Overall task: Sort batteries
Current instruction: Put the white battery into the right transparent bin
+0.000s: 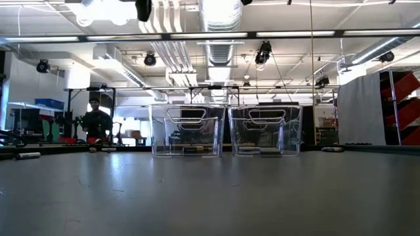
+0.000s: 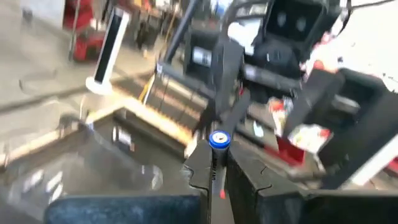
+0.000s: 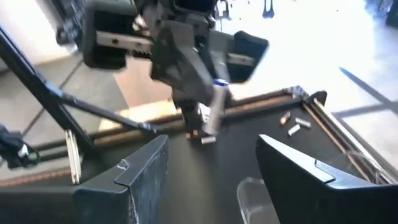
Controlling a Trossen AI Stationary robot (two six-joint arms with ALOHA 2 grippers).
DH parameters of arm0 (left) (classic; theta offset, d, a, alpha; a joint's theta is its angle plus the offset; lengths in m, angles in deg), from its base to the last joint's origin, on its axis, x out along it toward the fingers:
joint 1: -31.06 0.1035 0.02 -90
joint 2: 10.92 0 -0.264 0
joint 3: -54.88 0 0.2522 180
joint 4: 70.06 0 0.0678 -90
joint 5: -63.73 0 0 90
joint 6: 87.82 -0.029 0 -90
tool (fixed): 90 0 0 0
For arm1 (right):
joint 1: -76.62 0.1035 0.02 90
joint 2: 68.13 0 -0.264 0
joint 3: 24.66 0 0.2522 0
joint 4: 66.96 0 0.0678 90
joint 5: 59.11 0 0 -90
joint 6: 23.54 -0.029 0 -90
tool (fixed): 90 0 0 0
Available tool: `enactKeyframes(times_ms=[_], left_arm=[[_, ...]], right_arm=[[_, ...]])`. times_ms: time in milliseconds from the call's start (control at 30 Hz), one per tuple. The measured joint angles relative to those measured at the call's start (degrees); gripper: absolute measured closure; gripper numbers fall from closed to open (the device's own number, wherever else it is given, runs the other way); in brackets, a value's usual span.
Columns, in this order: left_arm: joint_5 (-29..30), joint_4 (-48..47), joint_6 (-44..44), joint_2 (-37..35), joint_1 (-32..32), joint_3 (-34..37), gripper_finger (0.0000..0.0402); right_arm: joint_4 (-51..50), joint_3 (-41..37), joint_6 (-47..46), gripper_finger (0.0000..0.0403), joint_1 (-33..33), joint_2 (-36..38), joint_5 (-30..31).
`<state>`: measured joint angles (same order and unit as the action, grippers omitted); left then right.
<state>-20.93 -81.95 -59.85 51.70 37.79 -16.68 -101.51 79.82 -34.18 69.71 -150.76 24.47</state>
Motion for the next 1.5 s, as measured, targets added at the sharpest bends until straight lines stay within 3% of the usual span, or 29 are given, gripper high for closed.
enactKeyframes(times_ms=[233,567,800,1100,1300,1500], left_arm=[[-5.9,14.9,-0.5,7.5,2.3,-0.7,0.0393],[-7.9,13.1,-2.0,8.0,2.4,-2.2,0.0393],[-7.9,13.1,-2.0,9.3,2.4,-2.2,0.0393],[-8.7,12.9,-2.1,10.1,2.3,-2.2,0.039],[-8.4,12.1,-1.8,10.2,2.4,-2.2,0.038],[-8.8,7.5,-4.4,8.7,2.8,-2.2,0.033]], right_arm=[[3.0,-0.4,-2.0,0.0164,0.0,-0.6,0.4],[-0.2,-0.4,-2.3,0.0156,-0.2,-0.7,2.3],[-0.3,-0.4,-2.3,0.0226,-0.2,-3.0,2.4],[-1.4,-0.3,-2.4,0.0374,-0.7,-3.3,2.5],[-1.9,-0.3,-1.9,0.0377,-1.0,-3.1,2.2],[-2.9,-0.3,-1.7,0.0377,-1.3,-2.5,2.5]])
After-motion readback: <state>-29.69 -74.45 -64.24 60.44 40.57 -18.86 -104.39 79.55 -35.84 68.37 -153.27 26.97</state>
